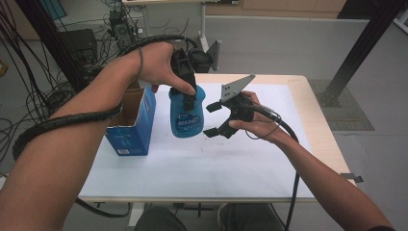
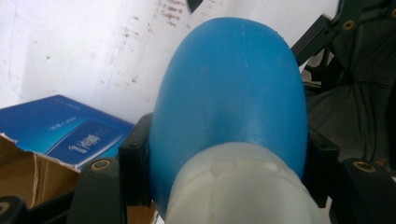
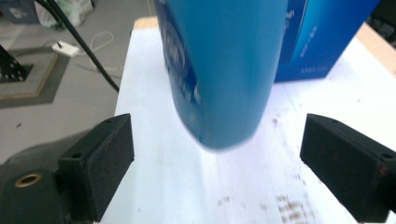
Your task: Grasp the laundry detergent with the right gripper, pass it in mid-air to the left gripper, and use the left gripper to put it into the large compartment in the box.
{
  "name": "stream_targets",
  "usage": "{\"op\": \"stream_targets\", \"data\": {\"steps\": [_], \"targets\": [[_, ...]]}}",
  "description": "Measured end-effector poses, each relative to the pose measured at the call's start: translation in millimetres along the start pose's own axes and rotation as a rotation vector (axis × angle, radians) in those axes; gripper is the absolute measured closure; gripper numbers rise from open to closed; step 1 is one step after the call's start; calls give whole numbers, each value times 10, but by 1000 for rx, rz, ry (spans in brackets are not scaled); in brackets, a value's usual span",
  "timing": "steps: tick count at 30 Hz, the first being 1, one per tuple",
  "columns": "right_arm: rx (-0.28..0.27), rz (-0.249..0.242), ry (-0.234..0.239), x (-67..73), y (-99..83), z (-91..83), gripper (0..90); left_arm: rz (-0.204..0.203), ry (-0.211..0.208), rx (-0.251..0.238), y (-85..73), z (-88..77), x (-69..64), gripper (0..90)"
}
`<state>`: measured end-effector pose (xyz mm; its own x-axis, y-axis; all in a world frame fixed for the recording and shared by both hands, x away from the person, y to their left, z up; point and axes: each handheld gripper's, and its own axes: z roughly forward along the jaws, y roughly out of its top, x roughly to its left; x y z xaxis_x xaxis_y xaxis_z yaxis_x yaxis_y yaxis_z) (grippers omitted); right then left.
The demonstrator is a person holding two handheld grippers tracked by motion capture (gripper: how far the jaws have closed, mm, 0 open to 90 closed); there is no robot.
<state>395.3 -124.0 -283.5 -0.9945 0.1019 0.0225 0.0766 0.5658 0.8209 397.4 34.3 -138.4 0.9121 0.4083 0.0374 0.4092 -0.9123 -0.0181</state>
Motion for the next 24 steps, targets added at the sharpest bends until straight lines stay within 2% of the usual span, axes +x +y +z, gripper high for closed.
{"op": "stream_targets", "data": {"steps": [5,12,17,24], "targets": [[59,15,1,13,-22,-89,83,-48,5,17,-26,-84,32,373],[123,24,-13,23,-16,-212,81,-117,-8,11,-81,-203,74,373],[164,18,-19,38,-10,-292,81,-190,-25,6,-112,-281,138,373],[206,33,-33,28,-33,-425,81,-286,-8,3,-184,-456,231,372]]}}
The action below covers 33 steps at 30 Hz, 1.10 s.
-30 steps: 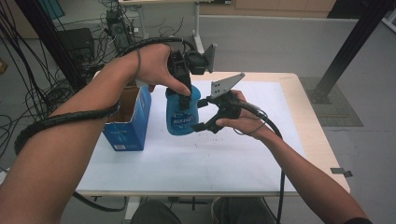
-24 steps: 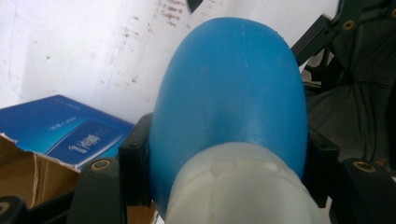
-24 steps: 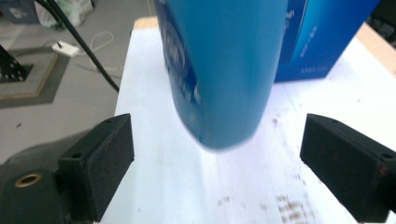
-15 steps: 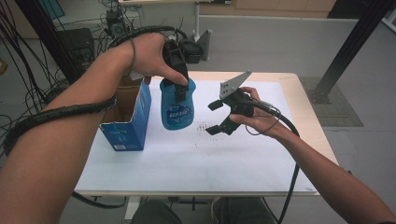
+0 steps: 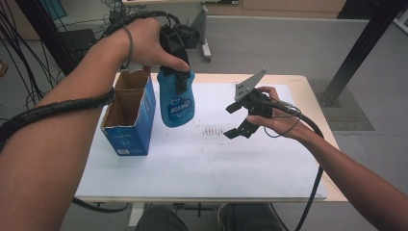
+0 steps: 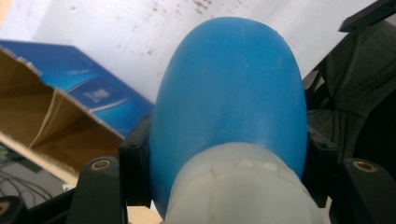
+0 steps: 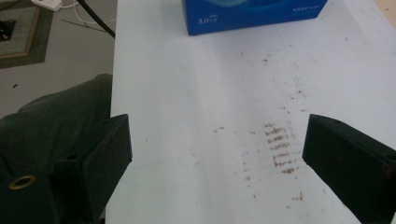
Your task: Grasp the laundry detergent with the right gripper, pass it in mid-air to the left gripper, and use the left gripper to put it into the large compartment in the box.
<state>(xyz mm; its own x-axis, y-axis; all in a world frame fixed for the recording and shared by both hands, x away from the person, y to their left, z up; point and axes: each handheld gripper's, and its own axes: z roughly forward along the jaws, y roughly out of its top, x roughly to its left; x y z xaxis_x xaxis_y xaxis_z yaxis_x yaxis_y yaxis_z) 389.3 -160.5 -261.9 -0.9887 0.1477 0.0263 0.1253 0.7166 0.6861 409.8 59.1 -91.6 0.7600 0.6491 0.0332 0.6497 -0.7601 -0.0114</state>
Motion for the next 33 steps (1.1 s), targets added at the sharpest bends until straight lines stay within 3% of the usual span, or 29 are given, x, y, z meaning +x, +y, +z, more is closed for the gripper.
{"op": "stream_targets", "data": {"steps": [5,8,19,33], "targets": [[20,8,-16,-18,-18,-141,81,-103,5,-19,-71,-211,146,372],[38,18,-27,-34,-41,-211,81,-189,13,-41,-133,-309,240,372],[104,58,-53,-95,-126,-424,60,-421,58,-58,-357,-557,544,372],[196,91,-114,-154,-146,-738,55,-657,86,-98,-616,-720,847,372]]}}
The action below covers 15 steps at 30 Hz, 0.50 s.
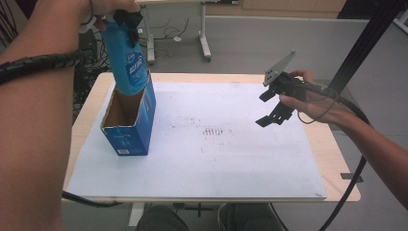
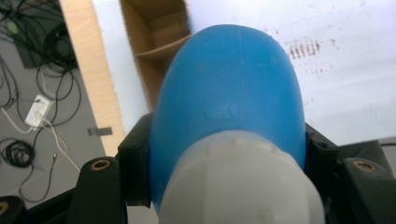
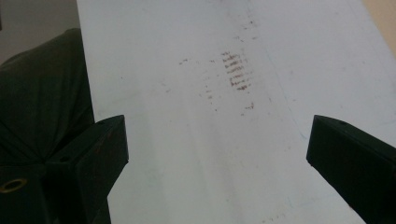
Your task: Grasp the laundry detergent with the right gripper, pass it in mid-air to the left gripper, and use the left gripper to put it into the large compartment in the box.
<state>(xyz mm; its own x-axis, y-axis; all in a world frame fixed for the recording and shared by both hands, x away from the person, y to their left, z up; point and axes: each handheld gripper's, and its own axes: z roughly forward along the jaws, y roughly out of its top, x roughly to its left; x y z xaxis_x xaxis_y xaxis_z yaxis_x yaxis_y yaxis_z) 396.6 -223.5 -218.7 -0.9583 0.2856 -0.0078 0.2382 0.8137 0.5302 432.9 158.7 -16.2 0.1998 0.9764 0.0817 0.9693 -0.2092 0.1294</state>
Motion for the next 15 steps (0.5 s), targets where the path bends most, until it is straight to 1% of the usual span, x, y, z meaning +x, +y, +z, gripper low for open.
{"op": "stream_targets", "data": {"steps": [3,7,15], "targets": [[16,12,-16,-25,-38,-48,56,-44,-4,2,5,-3,65,372],[16,28,-29,-43,-75,-111,56,-103,-15,-4,5,-23,174,372],[29,33,-43,-48,-130,-158,56,-180,-3,-9,-13,-57,327,372]]}}
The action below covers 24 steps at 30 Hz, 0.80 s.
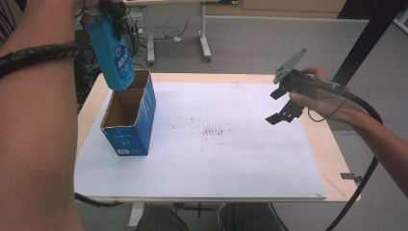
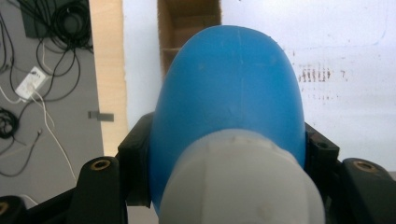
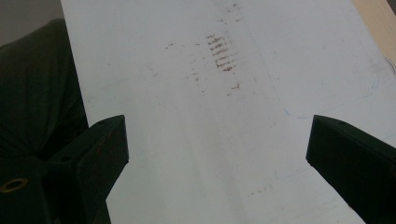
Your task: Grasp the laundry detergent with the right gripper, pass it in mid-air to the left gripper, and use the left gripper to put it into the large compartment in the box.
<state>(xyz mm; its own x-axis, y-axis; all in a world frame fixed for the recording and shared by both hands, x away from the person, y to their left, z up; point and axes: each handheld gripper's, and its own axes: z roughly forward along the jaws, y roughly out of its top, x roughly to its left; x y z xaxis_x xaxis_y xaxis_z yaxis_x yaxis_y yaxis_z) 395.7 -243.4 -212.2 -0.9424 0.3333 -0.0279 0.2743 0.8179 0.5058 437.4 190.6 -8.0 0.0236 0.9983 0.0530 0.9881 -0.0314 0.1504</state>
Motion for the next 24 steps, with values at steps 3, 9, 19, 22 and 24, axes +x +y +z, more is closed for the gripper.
{"op": "stream_targets", "data": {"steps": [3,9,19,22,24], "targets": [[3,-1,-3,3,-14,-8,56,-31,0,-2,-6,27,56,372],[8,8,-9,-14,-60,-20,59,-83,-4,2,-20,120,143,372],[13,9,-19,-8,-88,-50,58,-129,-2,-2,-39,307,234,372],[14,9,-20,-3,-88,-54,58,-134,-2,-1,-44,369,248,372],[14,7,-20,1,-90,-53,59,-139,-1,3,-50,419,260,372]]}}
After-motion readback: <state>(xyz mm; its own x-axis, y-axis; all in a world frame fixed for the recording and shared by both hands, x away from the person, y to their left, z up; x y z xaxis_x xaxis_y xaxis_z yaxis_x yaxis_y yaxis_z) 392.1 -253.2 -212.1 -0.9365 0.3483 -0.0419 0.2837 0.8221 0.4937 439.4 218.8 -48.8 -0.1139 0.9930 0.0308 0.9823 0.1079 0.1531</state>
